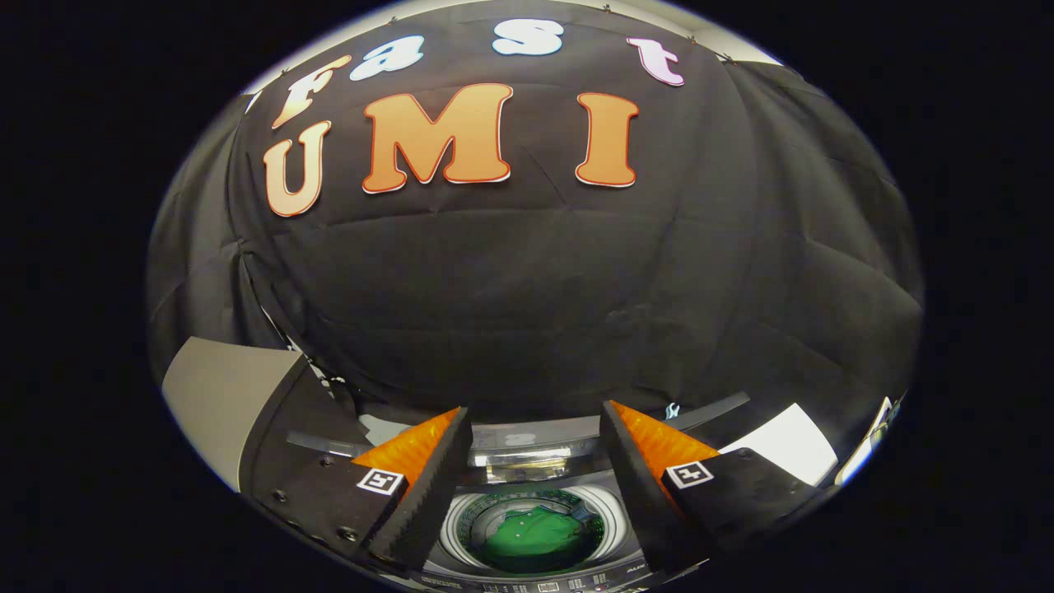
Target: Put the clothes into the washing machine and then close the washing machine lid.
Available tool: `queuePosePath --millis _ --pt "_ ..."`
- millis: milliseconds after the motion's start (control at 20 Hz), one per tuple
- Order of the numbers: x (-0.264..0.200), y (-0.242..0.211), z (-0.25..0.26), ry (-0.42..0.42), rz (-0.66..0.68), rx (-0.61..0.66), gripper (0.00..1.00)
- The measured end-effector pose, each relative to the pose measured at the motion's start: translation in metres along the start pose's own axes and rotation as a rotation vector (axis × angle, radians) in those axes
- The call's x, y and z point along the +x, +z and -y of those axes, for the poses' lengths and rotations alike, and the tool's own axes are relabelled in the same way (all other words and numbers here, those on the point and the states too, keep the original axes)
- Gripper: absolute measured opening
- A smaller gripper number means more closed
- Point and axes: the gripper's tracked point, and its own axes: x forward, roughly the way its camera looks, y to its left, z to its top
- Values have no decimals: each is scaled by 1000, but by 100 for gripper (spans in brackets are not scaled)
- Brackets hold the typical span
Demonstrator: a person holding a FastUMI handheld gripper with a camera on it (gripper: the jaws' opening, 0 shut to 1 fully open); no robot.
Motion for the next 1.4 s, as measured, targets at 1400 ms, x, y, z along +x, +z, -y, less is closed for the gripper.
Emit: queuePosePath --millis 1400 --pt "-160 37 66 -137 129 121 98"
